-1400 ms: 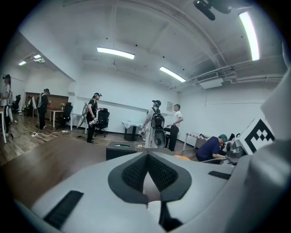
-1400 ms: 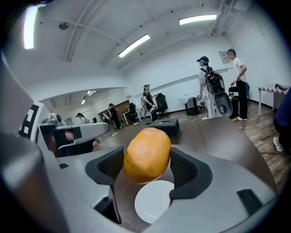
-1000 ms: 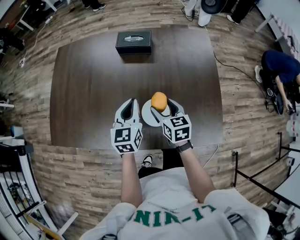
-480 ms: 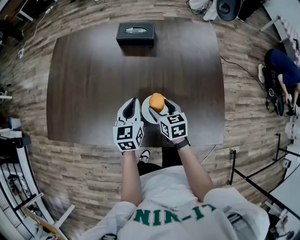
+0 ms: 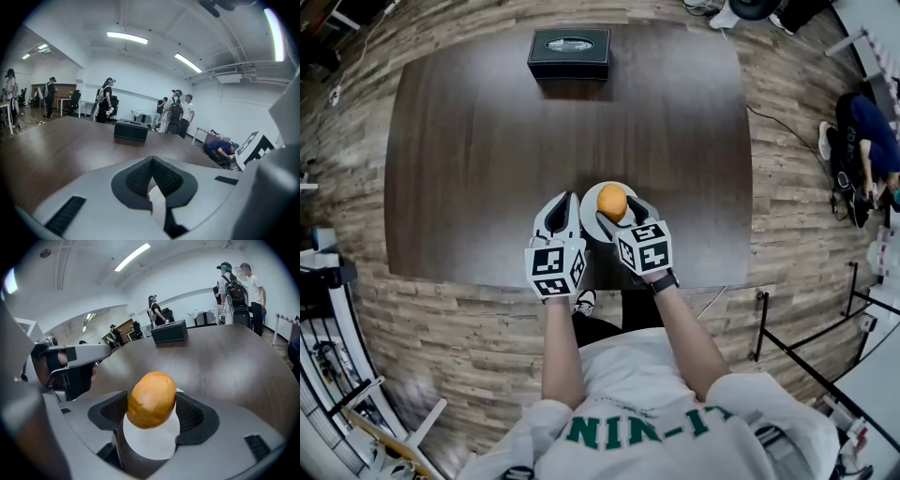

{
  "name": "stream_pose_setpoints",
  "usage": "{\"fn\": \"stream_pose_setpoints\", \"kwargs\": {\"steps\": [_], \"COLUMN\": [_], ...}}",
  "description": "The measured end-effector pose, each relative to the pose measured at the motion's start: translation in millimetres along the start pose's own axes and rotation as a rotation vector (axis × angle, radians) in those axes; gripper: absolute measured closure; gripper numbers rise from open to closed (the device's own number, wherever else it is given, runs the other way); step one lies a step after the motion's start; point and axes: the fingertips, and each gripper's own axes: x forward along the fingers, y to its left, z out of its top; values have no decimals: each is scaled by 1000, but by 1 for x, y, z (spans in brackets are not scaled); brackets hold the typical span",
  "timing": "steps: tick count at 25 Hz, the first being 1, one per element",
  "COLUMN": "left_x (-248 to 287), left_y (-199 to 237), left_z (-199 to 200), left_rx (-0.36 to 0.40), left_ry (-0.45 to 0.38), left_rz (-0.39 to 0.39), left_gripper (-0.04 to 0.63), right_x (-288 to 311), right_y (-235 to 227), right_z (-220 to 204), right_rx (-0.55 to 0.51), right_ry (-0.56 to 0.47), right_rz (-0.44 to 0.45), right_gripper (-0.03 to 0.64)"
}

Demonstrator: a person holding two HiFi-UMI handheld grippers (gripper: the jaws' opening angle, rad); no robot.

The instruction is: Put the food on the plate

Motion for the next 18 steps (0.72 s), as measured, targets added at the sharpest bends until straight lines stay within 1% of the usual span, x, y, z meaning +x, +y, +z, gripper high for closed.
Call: {"fn": "stream_pose_setpoints", "kwargs": {"steps": [10, 18], "left_x": [13, 9], "left_y": [7, 11], "left_z": [-17, -23], "left_rx": [-8, -21], "left_ry": [34, 54], "left_rz": [1, 21], "left_gripper": [581, 581], "right_x": [18, 19], "right_y": [-4, -3], "right_z": [-20, -23], "right_rx": [-7, -2], "right_ry": [78, 96], "right_rz": [7, 9], "right_gripper": [284, 282]}}
